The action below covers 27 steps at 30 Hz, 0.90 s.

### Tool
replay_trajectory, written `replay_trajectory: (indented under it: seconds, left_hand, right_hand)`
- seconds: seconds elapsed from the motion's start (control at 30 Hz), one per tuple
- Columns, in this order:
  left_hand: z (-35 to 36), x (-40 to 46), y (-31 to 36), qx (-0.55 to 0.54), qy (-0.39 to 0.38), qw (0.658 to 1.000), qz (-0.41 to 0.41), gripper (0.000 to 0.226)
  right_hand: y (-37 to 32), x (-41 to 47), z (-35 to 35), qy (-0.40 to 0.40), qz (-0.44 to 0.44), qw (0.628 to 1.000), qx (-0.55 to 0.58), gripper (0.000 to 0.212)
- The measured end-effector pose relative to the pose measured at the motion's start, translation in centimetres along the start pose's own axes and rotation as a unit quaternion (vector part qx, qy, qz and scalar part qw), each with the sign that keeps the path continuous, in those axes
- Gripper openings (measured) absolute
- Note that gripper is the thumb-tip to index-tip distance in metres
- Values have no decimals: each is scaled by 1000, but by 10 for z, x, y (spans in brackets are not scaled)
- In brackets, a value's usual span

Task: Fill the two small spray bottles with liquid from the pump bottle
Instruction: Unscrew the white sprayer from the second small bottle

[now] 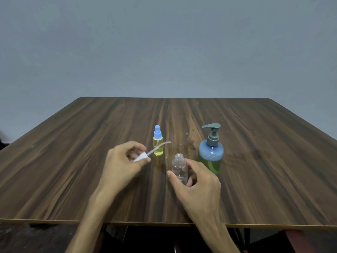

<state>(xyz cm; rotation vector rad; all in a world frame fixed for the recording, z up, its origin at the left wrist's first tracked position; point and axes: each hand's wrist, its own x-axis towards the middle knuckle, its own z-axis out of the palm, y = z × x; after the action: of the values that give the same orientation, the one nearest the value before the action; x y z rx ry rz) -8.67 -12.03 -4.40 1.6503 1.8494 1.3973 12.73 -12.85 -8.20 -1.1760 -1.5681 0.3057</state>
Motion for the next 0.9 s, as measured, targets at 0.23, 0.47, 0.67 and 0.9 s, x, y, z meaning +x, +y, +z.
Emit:
replay_trajectory:
  seconds: [0.23,0.47,0.67,0.9]
  left_hand:
    - [35,19,-3,125,-46,991,-5,29]
    - [31,7,-1,-26,76,996,40,24]
    - [22,20,-6,20,162,986,-27,22]
    - [31,23,-12,103,54,991,-71,19]
  right_hand:
    - [3,1,0,-33,1,999,-15,31]
    - [2,2,-2,-39,7,999,-12,30]
    - [2,1,-2,-46,11,999,-5,29]
    - [1,2,-2,-57,19,998,-15,31]
